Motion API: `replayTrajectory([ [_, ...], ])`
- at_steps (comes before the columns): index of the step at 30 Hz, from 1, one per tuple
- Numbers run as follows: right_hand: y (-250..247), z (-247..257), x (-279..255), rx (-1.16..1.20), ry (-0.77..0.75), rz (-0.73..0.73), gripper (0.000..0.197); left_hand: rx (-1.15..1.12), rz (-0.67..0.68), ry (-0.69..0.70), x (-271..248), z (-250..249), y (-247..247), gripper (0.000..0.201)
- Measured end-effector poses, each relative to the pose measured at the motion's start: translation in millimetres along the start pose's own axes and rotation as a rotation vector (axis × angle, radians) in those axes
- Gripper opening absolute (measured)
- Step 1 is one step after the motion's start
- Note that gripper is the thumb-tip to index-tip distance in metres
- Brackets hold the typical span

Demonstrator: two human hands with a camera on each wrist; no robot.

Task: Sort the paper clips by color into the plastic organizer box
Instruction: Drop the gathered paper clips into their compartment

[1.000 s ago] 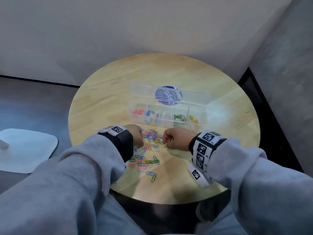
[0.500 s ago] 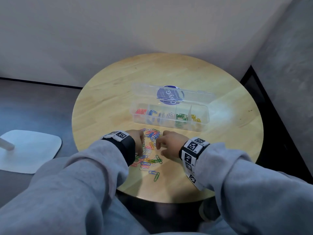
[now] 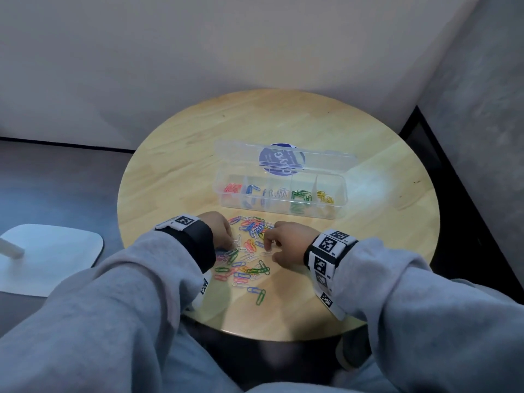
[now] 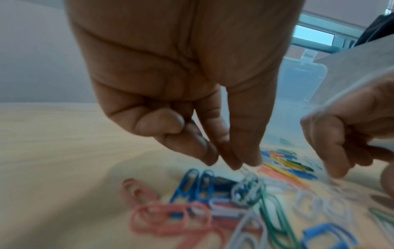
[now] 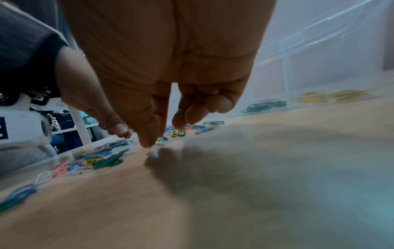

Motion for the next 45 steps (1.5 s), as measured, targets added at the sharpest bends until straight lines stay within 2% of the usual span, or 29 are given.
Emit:
replayTrajectory([
  [4,0,4,7,0.000,-0.016,0.016,0.026,-0.192,0.063,0.009,1,4,-12,0.012],
  [7,3,9,11,-0.003,-0.001,0.013,0.018,-0.552,0.203,-0.041,2,6,-13,0.024],
  [8,3,10,12,-0.006,0.010,0.019,0.014,-0.642,0.212,-0.054,3,7,-13,0.026],
  [15,5,14,13,-0.020,0.111,0.071,0.011,-1.147,0.185,-0.029,1,12,-16,0.028],
  [19,1,18,6,0.022,0.142,0.108,0.012,-1.330,0.177,0.007,-1,18,-20,0.029],
  [21,-3,17,4,0.103,0.144,0.069,0.013,-1.358,0.167,0.001,-1,21,-23,0.030],
  [23,-8,13,6,0.275,0.174,0.005,0.017,-1.263,0.129,-0.042,2,21,-23,0.027],
  [25,-11,8,8,0.576,0.242,0.007,0.022,-0.951,0.091,-0.071,3,21,-21,0.019],
  [28,-14,11,10,1.020,0.322,0.063,0.033,-0.312,0.068,0.049,-2,20,-13,0.013],
  [31,-15,16,11,1.187,0.362,0.082,0.033,-0.102,0.027,0.108,-8,16,-2,0.006],
  [33,-14,19,14,0.984,0.285,0.081,0.025,-0.035,0.024,0.120,-8,13,3,0.011],
  [35,-14,23,15,0.572,0.174,0.059,0.013,-0.008,0.032,0.128,-6,11,6,0.014],
  [36,-14,25,16,0.404,0.131,0.054,0.012,0.002,0.028,0.133,-5,10,6,0.015],
  [38,-13,31,19,0.194,0.065,0.082,0.027,0.024,0.037,0.141,-4,9,7,0.014],
  [41,-10,37,26,0.019,0.025,0.128,0.042,0.030,0.057,0.133,-3,9,11,0.013],
  [45,-5,41,32,-0.038,0.009,0.109,0.039,0.000,0.082,0.134,2,12,15,0.018],
])
Point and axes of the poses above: each hand's wrist, its own x-axis towards the middle knuckle, its own y-axis out of the palm, z = x × y, the point moved 1 cm from there along x, towards the middle knuckle, and after that the axes turned 9 degrees about -x, right-handed, at the moved point
